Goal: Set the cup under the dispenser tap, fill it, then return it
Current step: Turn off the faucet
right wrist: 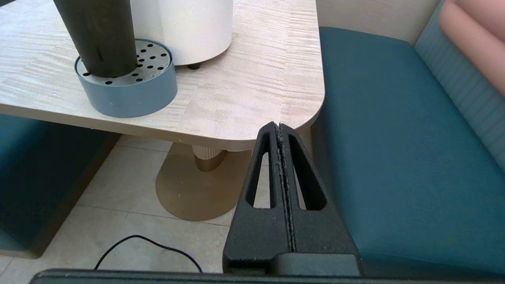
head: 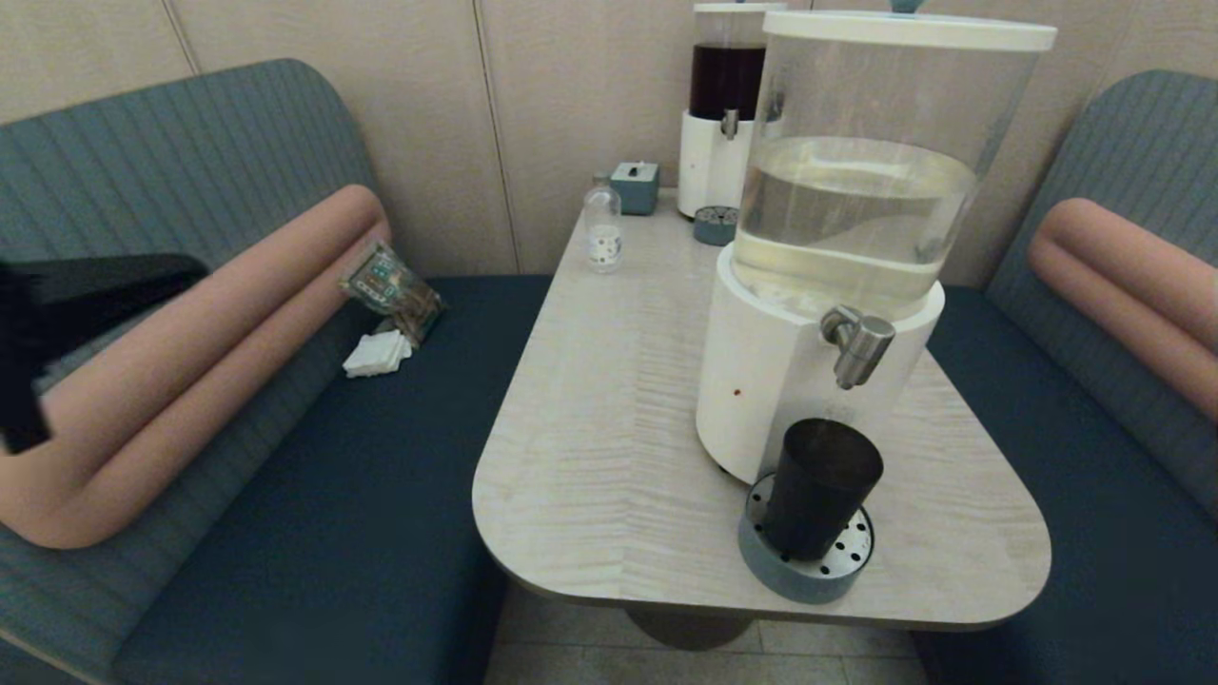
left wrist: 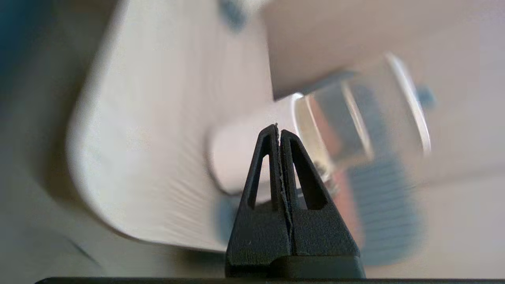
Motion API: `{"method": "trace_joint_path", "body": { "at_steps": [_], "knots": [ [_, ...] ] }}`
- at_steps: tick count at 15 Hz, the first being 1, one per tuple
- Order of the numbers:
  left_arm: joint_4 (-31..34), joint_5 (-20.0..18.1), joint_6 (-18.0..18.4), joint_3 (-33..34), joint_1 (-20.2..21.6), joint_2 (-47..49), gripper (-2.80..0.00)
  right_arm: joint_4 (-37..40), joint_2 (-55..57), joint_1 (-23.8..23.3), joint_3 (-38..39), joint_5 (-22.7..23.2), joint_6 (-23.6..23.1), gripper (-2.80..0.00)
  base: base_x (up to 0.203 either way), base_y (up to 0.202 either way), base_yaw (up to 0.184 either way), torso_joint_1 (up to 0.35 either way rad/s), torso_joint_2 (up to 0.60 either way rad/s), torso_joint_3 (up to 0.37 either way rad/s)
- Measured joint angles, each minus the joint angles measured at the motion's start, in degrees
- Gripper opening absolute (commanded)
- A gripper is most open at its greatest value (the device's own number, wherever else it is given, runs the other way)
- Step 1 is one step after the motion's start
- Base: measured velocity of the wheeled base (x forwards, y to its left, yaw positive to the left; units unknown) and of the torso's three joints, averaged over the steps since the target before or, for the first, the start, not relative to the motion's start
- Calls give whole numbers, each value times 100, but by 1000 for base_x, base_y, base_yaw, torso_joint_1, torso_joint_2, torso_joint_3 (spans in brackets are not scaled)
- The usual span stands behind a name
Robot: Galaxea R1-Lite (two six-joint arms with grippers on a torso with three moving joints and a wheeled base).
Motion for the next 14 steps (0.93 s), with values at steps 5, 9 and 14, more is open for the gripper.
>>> {"method": "trace_joint_path", "body": {
  "at_steps": [5, 9, 14],
  "knots": [
    [-2250, -1674, -2813, 806, -1189, 1533, -280, -2, 0, -1, 0, 0, 0, -280, 0, 0, 0, 0, 0, 0],
    [-3713, -1769, -3241, 1086, -1962, 1911, -280, 0, 0, -1, 0, 0, 0, -280, 0, 0, 0, 0, 0, 0],
    [-5619, -1751, -2493, 1405, -2624, 2851, -280, -2, 0, -1, 0, 0, 1, -280, 0, 0, 0, 0, 0, 0]
  ]
}}
